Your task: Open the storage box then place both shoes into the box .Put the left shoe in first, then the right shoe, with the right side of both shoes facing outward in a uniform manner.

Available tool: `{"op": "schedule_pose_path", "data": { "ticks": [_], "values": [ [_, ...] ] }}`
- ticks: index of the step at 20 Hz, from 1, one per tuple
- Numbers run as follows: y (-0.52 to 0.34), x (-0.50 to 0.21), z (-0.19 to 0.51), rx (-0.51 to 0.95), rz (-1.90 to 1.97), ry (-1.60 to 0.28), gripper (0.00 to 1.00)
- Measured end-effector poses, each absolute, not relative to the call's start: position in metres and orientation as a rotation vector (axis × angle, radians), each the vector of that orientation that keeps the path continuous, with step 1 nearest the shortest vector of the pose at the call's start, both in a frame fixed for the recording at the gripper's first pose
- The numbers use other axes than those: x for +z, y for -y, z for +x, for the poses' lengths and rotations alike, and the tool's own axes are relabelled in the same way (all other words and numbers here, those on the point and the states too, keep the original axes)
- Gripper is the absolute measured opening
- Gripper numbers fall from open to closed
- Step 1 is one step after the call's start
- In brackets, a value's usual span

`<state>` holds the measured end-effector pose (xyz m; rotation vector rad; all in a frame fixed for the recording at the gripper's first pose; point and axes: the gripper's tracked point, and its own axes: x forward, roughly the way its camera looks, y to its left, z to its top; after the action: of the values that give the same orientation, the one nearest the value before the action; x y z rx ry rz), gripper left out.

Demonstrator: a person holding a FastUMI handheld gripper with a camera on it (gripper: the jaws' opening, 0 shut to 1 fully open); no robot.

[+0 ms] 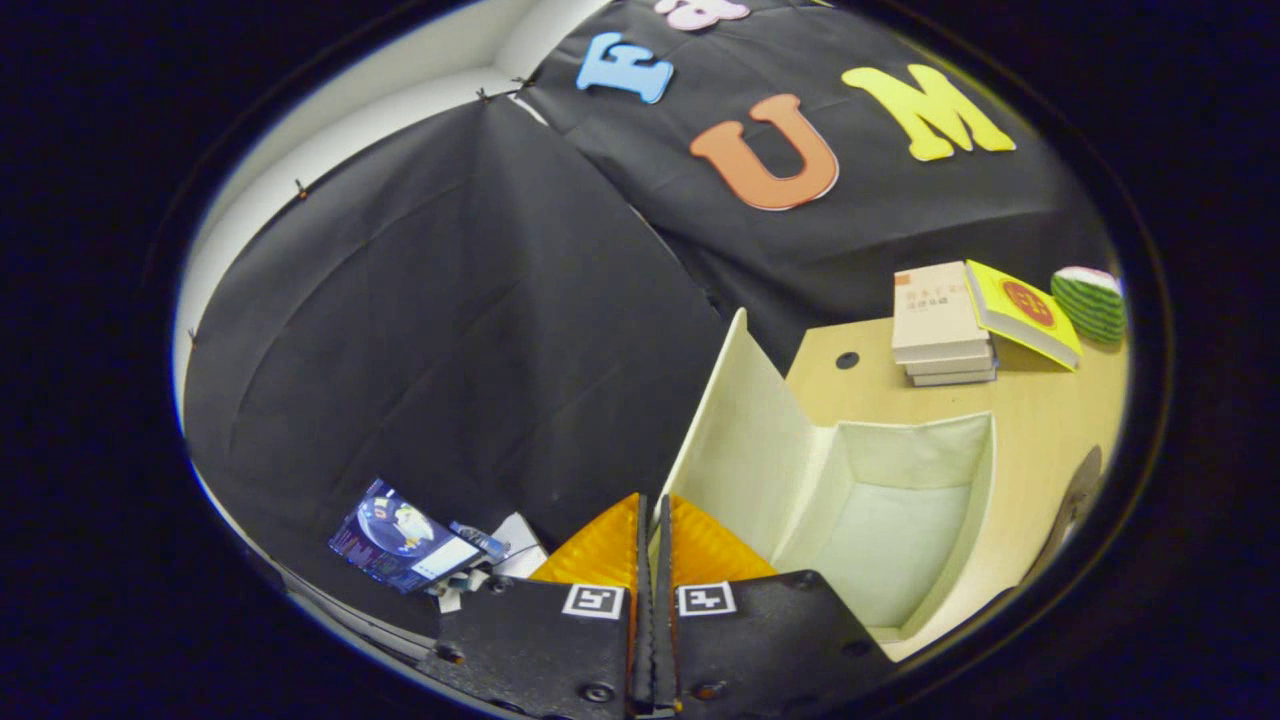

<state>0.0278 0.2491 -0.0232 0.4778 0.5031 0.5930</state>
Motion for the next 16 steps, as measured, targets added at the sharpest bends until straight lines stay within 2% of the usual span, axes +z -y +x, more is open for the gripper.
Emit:
{"op": "schedule_pose_path", "data": {
  "ticks": [4,7,9,12,16],
  "values": [
    [-0.262,-0.01,0.033,0.625,0.383,-0.442,0.25],
    [-0.244,0.003,0.034,0.587,0.318,-0.383,0.6],
    [-0.222,0.01,0.037,0.523,0.266,-0.339,0.76],
    [-0.175,0.019,0.036,0.393,0.204,-0.279,0.89],
    [-0.1,0.023,0.023,0.211,0.176,-0.247,0.97]
  ]
}}
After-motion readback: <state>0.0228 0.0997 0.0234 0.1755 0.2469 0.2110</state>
